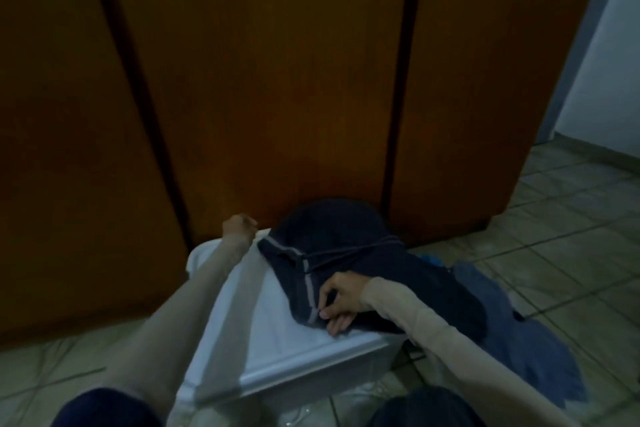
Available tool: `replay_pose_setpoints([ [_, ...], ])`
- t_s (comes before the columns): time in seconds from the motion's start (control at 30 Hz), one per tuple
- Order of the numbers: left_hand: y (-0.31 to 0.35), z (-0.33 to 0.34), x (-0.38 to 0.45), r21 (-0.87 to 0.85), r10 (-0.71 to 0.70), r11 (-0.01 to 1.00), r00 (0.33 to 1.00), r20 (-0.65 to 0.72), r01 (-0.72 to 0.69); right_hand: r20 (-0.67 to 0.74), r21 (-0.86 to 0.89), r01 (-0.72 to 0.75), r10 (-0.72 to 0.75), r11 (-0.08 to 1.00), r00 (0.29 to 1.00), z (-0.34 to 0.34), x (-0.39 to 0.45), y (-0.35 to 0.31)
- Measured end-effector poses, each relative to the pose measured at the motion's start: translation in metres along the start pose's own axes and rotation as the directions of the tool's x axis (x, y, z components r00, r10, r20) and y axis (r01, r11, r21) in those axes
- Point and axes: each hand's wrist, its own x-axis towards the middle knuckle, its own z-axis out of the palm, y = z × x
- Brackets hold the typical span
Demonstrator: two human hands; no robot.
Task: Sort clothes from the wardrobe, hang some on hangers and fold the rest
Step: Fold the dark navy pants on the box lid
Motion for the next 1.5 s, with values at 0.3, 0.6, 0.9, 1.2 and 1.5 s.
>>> replay_pose_setpoints([
  [0.3, -0.029, 0.058, -0.063, 0.300, -0.072, 0.954, 0.979, 0.193, 0.011, -0.239, -0.117, -0.039, 0.010, 0.992, 0.971, -0.014, 0.009, 0.000],
  [0.6, -0.031, 0.075, -0.080, 0.556, -0.098, 0.831, 0.986, 0.134, 0.007, -0.193, -0.462, -0.202, 0.124, 0.864, 0.973, -0.008, 0.018, 0.036],
  [0.9, -0.047, 0.018, -0.074, 0.648, -0.091, 0.762, 0.991, 0.095, 0.008, 0.005, -0.472, -0.041, 0.049, 0.881, 0.999, 0.016, 0.025, 0.004],
  [1.2, -0.080, -0.071, -0.070, 0.639, -0.260, 0.732, 0.964, -0.056, 0.235, 0.160, -0.434, 0.188, -0.130, 0.881, 0.978, 0.062, 0.052, -0.037],
  [1.5, -0.088, -0.044, -0.093, 0.932, 0.123, 0.336, 0.987, 0.099, -0.136, 0.165, -0.479, 0.119, -0.044, 0.870, 0.985, 0.043, 0.033, -0.015],
])
